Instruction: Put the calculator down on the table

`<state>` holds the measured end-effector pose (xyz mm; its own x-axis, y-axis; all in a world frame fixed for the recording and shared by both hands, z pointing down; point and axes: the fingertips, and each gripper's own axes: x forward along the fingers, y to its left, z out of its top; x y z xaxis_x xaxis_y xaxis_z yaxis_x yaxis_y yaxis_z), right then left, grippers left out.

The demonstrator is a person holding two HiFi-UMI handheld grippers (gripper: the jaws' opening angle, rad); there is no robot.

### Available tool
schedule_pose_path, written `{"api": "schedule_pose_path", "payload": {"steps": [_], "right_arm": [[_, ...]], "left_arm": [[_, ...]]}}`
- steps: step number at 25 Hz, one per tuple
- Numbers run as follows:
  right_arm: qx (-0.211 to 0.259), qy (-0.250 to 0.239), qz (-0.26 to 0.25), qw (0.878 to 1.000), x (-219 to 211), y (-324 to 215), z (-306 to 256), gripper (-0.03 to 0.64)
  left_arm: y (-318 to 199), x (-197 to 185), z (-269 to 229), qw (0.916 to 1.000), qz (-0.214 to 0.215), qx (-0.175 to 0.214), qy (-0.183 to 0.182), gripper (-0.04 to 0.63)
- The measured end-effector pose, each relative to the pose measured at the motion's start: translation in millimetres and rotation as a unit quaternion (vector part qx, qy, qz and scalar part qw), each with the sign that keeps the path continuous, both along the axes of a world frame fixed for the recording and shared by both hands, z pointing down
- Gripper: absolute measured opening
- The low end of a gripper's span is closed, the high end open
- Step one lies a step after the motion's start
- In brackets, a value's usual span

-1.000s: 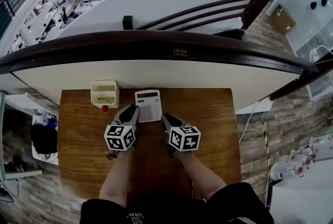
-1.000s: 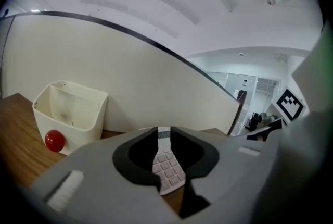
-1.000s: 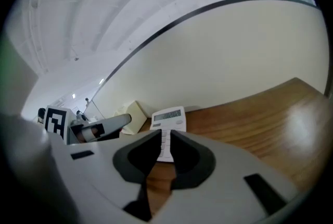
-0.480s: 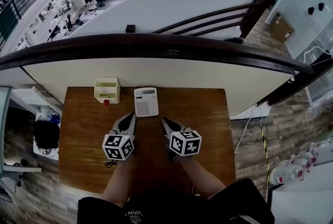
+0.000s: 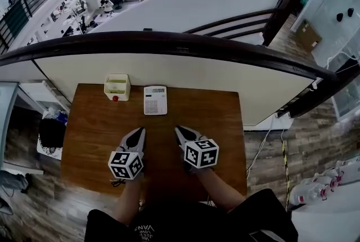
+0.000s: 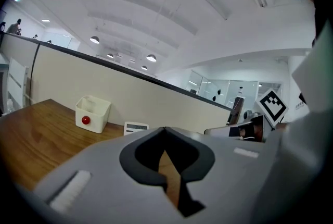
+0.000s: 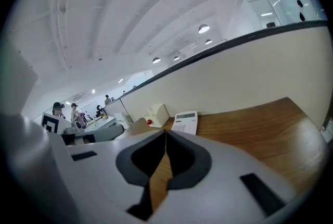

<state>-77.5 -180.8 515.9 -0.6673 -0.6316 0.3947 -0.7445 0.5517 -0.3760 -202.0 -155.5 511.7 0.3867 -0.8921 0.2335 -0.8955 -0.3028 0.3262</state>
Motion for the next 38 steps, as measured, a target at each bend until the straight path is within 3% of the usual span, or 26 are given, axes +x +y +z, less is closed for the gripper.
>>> {"api": "schedule_pose_path", "payload": {"steps": [21, 38], "right_arm": [[0.007, 0.020, -0.086, 0.996, 42.4, 97.6, 9.1, 0.015], [-0.003, 0.048, -0.118, 0.992, 49.8, 134.8, 34.7, 0.014]], "left_arm": [[134.5, 59.4, 9.7, 0.9980, -0.062, -0.011, -0.005, 0.012], [182.0, 63.4, 18.5, 0.9947, -0.101, -0.016, 0.001, 0.012]]}}
